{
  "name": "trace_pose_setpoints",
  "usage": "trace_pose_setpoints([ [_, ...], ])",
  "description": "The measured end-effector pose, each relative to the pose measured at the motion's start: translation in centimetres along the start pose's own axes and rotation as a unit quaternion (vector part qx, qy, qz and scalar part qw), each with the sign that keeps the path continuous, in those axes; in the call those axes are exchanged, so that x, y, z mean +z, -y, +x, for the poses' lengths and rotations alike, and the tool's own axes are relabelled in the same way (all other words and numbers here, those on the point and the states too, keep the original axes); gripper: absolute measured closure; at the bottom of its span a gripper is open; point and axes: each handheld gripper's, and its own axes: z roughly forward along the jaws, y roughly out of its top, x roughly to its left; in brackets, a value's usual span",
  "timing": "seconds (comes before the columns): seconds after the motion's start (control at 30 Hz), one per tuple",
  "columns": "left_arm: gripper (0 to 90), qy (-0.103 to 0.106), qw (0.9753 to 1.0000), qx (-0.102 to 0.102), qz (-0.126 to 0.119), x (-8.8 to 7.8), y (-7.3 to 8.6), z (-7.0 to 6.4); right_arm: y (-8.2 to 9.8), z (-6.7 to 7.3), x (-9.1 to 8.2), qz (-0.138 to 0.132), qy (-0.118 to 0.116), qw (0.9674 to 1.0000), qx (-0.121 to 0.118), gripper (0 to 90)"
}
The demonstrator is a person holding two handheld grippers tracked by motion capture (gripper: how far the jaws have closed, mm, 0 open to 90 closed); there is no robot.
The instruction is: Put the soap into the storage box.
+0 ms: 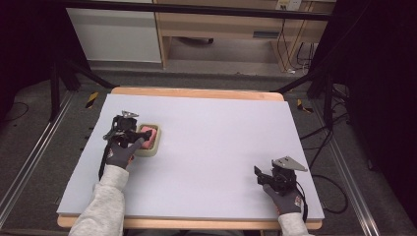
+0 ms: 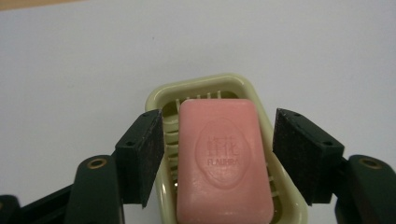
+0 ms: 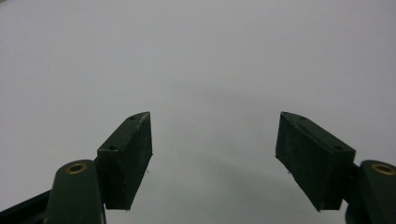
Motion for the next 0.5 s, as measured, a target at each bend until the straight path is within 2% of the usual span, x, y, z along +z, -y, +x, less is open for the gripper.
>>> trace_pose_setpoints([
  [0.13, 29.5, 0.021, 0.9995, 0.004, -0.022, -1.1, 0.1, -0.1, 0.1, -0.1, 0.0, 0.001, 0.006, 1.0000, 0.006, 26.4],
  [0.33, 25.5, 0.015, 0.9991, 0.021, -0.033, -2.3, 1.2, -0.5, 0.1, -0.1, 0.1, 0.001, 0.015, 0.9999, 0.006, 25.3],
  [0.5, 22.9, 0.027, 0.9979, 0.026, -0.052, -3.2, 2.5, -0.6, 0.3, -0.4, 0.1, 0.003, 0.025, 0.9996, 0.010, 24.9],
])
